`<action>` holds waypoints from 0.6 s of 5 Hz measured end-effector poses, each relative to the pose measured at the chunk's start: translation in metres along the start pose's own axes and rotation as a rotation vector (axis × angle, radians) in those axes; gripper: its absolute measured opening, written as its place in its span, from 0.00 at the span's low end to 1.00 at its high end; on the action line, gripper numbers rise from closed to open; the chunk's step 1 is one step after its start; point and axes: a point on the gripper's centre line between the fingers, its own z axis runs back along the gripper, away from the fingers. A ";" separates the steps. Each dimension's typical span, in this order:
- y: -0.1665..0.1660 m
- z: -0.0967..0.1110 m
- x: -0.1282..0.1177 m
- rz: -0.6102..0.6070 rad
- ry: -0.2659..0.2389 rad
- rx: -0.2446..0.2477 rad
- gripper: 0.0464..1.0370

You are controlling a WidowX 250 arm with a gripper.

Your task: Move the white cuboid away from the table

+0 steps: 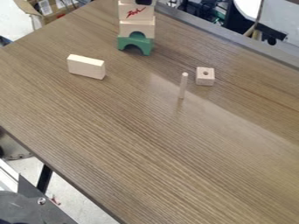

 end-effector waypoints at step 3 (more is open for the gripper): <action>0.000 0.045 -0.001 0.003 0.085 -0.022 0.96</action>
